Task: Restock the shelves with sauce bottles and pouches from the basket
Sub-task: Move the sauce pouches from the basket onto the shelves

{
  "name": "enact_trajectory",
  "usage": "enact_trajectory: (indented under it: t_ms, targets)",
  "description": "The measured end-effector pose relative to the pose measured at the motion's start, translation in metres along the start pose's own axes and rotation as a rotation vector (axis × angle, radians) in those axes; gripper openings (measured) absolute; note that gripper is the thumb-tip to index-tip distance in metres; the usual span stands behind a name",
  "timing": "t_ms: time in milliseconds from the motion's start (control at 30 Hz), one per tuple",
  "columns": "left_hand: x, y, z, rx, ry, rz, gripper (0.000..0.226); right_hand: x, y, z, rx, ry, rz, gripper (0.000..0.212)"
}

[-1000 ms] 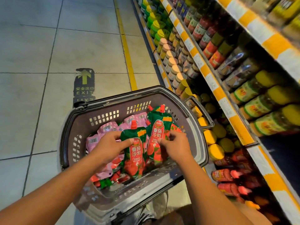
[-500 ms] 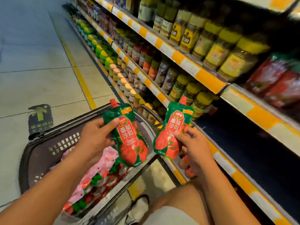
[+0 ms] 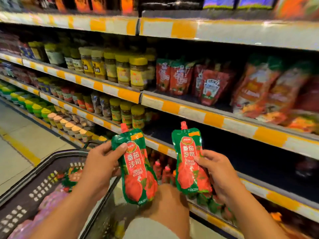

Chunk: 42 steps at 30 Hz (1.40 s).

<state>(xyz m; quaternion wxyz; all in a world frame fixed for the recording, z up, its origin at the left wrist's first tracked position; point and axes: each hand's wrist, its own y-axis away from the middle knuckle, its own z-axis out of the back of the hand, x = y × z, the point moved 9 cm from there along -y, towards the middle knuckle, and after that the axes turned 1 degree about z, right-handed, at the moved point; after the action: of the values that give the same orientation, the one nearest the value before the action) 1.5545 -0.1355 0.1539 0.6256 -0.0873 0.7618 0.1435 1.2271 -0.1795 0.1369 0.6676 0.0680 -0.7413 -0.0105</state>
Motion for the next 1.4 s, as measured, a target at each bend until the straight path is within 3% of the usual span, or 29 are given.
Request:
enact_trajectory:
  t_ms: [333,667,933,1067,1200,1300,1400]
  targets:
    - [0.045,0.024,-0.176,0.350,-0.245,0.078,0.020,-0.023,0.043,0.165,-0.328,-0.115,-0.048,0.011]
    - [0.098,0.045,-0.317,0.552,-0.292,0.236,0.024,-0.027,0.070,0.282,-0.595,-0.032,-0.029,0.015]
    - [0.131,0.051,-0.412,0.612,-0.323,0.289,0.023,-0.016,0.097,0.354,-0.861,0.013,-0.025,0.021]
    - [0.139,0.057,-0.450,0.626,-0.301,0.284,0.031,-0.015,0.105,0.380,-0.935,-0.041,-0.027,0.014]
    - [0.146,0.057,-0.483,0.568,-0.230,0.264,0.040,-0.014,0.106,0.403,-0.986,-0.044,0.005,0.020]
    - [0.149,0.054,-0.505,0.518,-0.148,0.276,0.026,-0.009,0.106,0.415,-1.032,-0.016,0.042,0.032]
    - [0.153,0.051,-0.527,0.508,-0.091,0.296,0.020,-0.008,0.105,0.425,-1.066,-0.012,0.051,0.023]
